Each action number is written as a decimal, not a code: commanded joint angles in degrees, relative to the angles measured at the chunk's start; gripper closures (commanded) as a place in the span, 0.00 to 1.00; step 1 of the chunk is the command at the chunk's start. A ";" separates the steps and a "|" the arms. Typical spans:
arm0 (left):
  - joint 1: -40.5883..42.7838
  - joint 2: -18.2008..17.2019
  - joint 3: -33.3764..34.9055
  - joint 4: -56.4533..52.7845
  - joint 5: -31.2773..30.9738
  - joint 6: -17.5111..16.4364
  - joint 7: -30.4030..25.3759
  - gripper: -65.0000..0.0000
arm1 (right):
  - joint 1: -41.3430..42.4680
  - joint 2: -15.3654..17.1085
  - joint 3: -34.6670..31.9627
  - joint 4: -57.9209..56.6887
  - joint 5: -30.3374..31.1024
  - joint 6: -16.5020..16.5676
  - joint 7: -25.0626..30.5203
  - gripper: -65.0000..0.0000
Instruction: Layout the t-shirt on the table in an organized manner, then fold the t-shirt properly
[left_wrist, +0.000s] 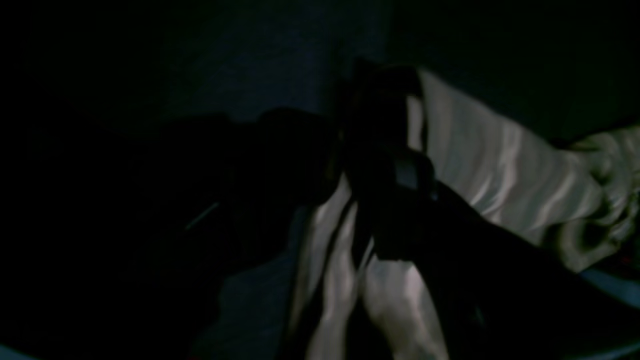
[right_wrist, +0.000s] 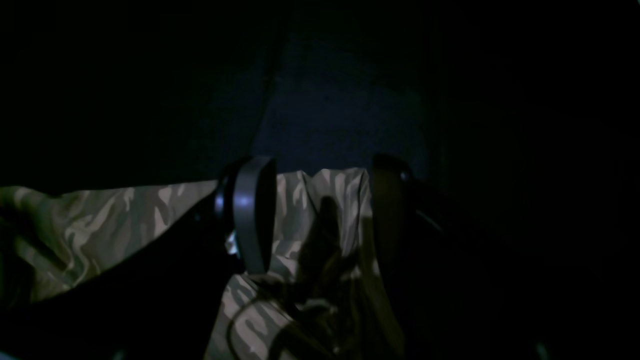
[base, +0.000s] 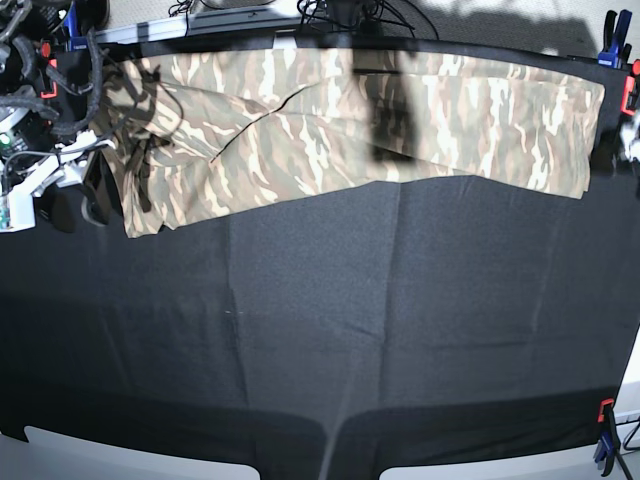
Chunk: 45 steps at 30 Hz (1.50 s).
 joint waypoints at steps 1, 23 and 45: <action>-0.44 -0.50 -0.20 -0.13 0.55 -0.30 3.30 0.52 | 0.28 0.74 0.28 0.83 0.48 0.39 1.18 0.54; -0.11 -5.92 -0.20 0.20 -2.14 -0.30 9.66 0.52 | 0.28 0.74 0.28 0.83 0.37 0.81 1.18 0.54; -0.11 -7.56 -0.20 0.50 -12.07 -0.30 15.76 0.31 | 0.28 0.74 0.28 0.83 0.39 0.79 0.09 0.54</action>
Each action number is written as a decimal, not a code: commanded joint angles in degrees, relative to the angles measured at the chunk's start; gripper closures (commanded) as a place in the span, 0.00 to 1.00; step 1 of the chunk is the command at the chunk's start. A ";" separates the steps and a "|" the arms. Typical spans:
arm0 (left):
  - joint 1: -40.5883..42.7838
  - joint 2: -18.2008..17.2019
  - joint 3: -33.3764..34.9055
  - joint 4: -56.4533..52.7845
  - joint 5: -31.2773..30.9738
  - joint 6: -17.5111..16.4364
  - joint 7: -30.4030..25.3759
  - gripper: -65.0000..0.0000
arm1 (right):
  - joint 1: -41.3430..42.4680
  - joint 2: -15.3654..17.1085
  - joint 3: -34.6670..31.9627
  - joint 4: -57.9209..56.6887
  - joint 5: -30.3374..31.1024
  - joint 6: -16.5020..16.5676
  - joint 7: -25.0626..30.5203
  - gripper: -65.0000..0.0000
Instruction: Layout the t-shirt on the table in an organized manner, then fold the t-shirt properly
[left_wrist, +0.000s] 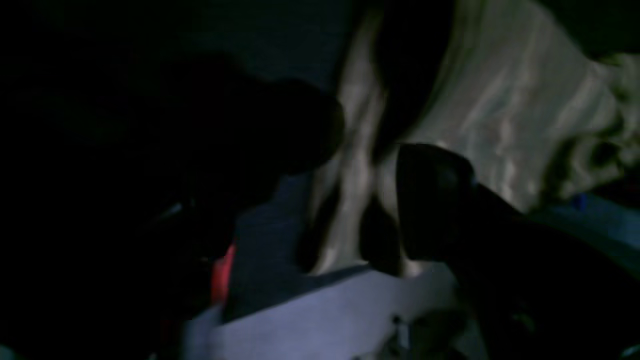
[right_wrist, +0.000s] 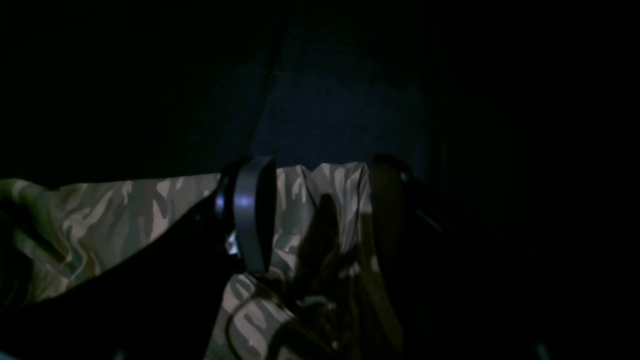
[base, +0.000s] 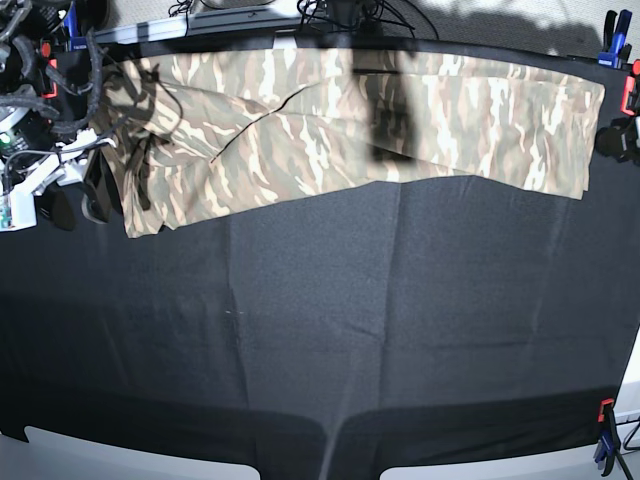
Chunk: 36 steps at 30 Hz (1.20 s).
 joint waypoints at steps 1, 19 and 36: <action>-0.52 -1.92 -0.37 0.66 -2.97 -0.32 0.09 0.31 | 0.28 0.81 0.31 0.85 0.44 0.22 1.38 0.54; -0.50 4.68 -0.37 0.68 6.21 -0.32 1.83 0.31 | 0.31 0.81 0.31 0.85 0.44 0.24 1.55 0.54; 0.59 4.04 -0.37 0.66 -5.85 -0.32 1.83 0.31 | 0.31 0.81 0.31 0.85 0.44 0.24 1.60 0.54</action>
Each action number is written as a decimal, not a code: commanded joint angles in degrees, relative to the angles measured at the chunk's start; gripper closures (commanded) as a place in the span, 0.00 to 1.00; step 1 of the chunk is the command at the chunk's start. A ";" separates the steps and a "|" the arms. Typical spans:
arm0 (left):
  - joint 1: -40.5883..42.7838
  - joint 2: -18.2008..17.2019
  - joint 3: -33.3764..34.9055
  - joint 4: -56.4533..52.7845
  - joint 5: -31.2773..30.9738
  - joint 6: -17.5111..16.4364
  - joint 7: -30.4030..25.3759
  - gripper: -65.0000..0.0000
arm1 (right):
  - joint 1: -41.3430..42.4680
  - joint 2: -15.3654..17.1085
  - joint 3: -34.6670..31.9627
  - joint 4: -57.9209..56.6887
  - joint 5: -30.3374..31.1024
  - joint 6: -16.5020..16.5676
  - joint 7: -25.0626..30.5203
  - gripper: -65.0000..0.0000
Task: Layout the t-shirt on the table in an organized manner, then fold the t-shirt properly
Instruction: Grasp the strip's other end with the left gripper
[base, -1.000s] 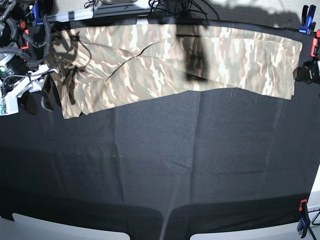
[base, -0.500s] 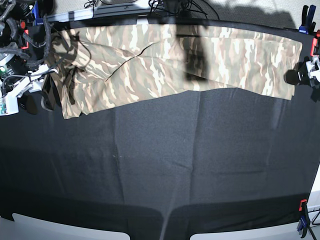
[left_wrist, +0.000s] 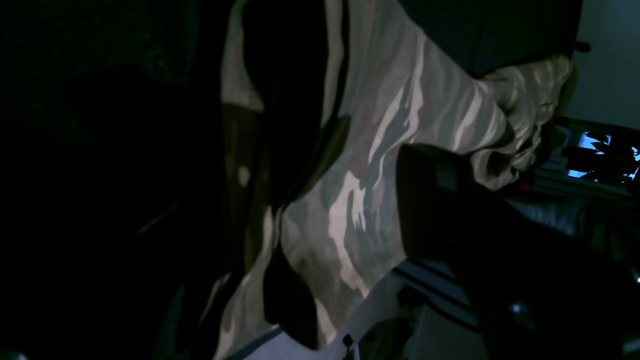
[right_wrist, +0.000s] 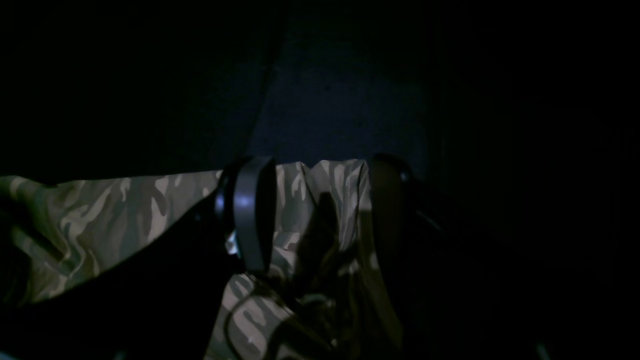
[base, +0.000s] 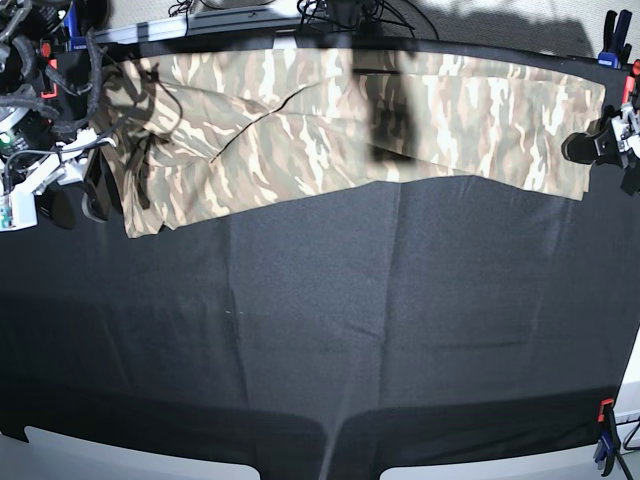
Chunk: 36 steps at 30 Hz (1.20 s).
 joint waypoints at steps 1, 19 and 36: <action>-0.26 -1.46 -0.26 0.33 -0.32 0.10 0.65 0.31 | 0.31 0.81 0.31 0.85 0.61 0.24 1.53 0.54; -0.28 -1.44 -0.26 0.33 -0.32 0.10 0.65 0.42 | 0.31 0.81 0.31 0.83 0.61 0.24 1.55 0.54; -0.44 -1.42 -0.26 0.35 -0.32 0.10 0.65 0.42 | 0.31 0.81 0.31 0.85 0.61 0.24 1.55 0.54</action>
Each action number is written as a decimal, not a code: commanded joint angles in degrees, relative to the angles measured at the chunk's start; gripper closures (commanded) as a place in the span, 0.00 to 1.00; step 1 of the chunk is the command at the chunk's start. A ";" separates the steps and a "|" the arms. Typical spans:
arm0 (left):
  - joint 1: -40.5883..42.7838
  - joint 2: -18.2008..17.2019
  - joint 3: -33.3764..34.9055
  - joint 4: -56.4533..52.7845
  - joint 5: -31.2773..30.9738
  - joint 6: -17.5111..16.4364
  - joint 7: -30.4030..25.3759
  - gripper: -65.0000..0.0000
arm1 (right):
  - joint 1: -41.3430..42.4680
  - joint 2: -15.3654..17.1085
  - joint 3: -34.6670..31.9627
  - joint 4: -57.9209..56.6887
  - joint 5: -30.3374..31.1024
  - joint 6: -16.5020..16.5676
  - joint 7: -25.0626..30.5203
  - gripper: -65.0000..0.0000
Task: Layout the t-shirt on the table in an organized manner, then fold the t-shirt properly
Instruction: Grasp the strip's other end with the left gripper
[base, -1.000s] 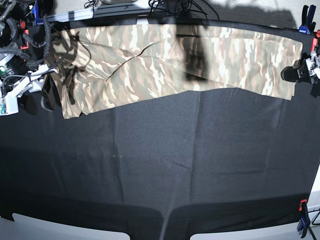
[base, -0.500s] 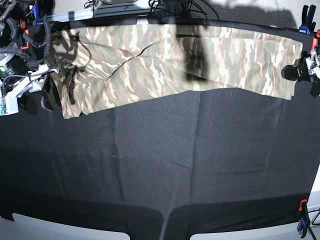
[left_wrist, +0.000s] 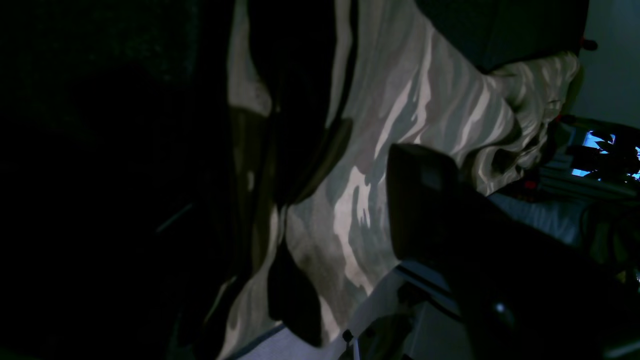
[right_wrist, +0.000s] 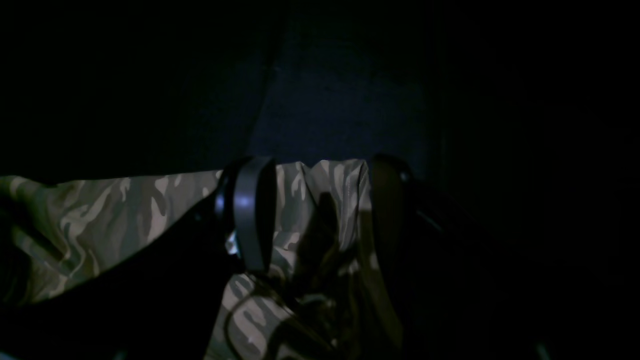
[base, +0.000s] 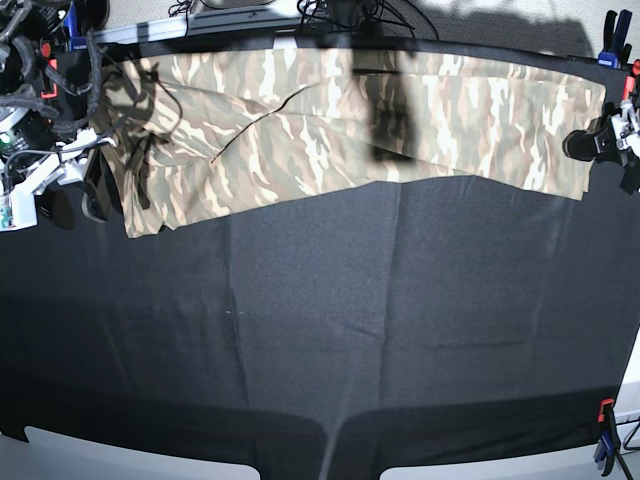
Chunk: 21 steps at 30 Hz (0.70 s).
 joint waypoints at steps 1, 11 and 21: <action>-0.44 -1.46 -0.26 0.35 -0.56 0.07 0.47 0.42 | 0.31 0.81 0.31 0.83 0.61 0.24 1.55 0.54; -0.61 -1.46 -0.26 2.54 6.43 0.07 0.47 0.42 | 0.31 0.81 0.31 0.83 0.61 0.24 1.57 0.54; -0.44 -1.44 -0.26 7.96 10.05 0.07 0.47 0.42 | 0.31 0.81 0.31 0.83 0.61 0.24 1.55 0.54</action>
